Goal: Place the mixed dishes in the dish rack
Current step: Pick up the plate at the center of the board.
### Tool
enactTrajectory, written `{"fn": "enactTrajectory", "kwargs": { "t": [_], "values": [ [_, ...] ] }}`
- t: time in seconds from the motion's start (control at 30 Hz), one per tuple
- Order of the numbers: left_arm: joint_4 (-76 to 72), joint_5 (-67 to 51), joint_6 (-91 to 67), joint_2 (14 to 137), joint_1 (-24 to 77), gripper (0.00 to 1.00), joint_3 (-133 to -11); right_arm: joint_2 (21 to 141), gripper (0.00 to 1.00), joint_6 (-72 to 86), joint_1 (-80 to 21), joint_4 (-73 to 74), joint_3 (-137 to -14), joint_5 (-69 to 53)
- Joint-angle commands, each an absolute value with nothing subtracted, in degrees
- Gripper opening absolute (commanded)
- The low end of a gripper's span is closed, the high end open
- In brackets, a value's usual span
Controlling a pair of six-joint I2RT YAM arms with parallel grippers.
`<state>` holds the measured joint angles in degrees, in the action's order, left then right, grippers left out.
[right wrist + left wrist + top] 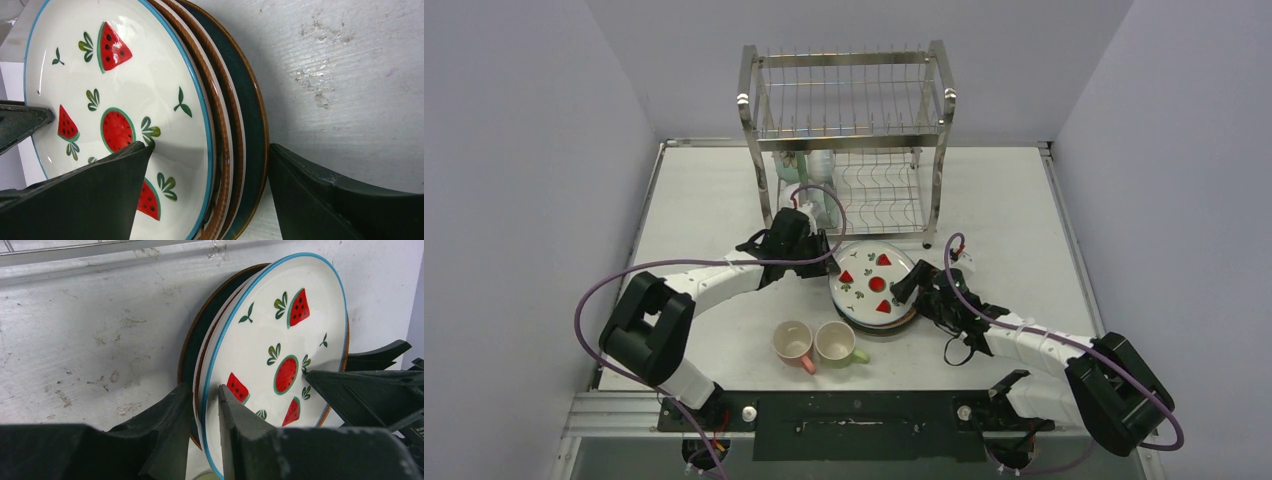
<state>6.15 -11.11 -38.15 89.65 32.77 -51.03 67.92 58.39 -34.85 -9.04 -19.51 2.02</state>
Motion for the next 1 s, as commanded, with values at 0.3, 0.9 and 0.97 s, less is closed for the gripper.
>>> {"fn": "enactTrajectory", "kwargs": {
  "t": [0.3,0.9,0.97],
  "values": [
    [1.82,-13.15,-40.04,87.97,31.83,0.0,-51.08,65.66,0.88,57.15,-34.89,-6.02,-19.17,1.44],
    [6.9,-11.38,-38.76,76.01,28.99,0.0,-49.75,51.36,0.95,51.61,-34.96,12.79,-30.69,3.92],
    [7.11,-11.69,-38.89,74.81,28.04,0.0,-49.01,51.48,0.94,51.19,-35.05,13.12,-32.6,2.98]
  ]
}}
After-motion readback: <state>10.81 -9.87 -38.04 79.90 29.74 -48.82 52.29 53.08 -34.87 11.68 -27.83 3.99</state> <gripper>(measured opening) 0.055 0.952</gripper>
